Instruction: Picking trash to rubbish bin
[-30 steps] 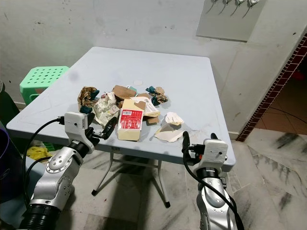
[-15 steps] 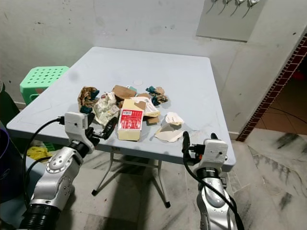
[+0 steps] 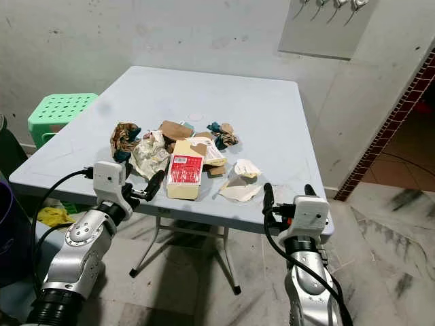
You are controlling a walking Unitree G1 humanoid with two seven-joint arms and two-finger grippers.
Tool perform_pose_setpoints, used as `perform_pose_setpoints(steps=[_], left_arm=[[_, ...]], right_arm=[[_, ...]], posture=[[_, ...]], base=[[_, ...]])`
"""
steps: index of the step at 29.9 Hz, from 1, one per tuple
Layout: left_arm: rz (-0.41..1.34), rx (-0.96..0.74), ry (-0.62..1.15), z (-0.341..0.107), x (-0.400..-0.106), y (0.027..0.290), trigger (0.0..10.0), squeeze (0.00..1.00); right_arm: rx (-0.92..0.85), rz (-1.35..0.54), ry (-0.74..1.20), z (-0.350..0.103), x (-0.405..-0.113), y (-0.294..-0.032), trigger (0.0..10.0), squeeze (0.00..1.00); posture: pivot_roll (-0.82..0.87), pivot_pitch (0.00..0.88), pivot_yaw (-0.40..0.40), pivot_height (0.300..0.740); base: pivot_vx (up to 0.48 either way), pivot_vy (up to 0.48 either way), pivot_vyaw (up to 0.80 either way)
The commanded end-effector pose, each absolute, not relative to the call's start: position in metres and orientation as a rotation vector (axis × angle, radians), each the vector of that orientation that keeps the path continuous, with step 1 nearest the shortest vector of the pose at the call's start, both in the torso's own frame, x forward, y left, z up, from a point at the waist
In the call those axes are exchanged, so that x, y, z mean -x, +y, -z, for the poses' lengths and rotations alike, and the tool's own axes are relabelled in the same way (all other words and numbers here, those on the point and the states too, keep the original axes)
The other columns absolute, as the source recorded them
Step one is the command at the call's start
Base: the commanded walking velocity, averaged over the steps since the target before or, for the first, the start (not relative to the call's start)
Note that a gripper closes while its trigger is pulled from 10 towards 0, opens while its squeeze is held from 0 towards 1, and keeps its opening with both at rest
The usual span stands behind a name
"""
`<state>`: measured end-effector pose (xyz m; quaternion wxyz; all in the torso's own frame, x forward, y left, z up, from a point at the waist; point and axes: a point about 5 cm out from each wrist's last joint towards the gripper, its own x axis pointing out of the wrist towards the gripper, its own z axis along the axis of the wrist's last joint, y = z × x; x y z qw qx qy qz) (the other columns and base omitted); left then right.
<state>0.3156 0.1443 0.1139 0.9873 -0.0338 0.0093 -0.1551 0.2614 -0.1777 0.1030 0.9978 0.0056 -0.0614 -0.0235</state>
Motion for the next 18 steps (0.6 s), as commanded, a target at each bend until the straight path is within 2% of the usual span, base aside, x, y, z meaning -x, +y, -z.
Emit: perform_pose_setpoints(steps=[1,13,18], left_arm=[[0.31,0.05,0.01,-0.1161,-0.3164,0.1455,10.0,0.0],[0.345,0.019,0.011,-0.1157,-0.3138,0.1418,10.0,0.0],[0.364,0.009,0.008,-0.1157,-0.3128,0.1388,10.0,0.0]], right_arm=[[-0.007,0.052,-0.136,-0.1053,-0.2597,-0.1787,10.0,0.0],[0.011,0.037,-0.131,-0.1055,-0.2614,-0.1851,10.0,0.0],[-0.01,-0.032,-0.119,-0.105,-0.2638,-0.1777,10.0,0.0]], posture=[[-0.09,0.0,-0.026,0.74],[-0.08,0.0,-0.029,0.74],[-0.08,0.0,-0.031,0.74]], base=[[0.0,0.0,0.0],[0.0,0.0,0.0],[0.0,0.0,0.0]])
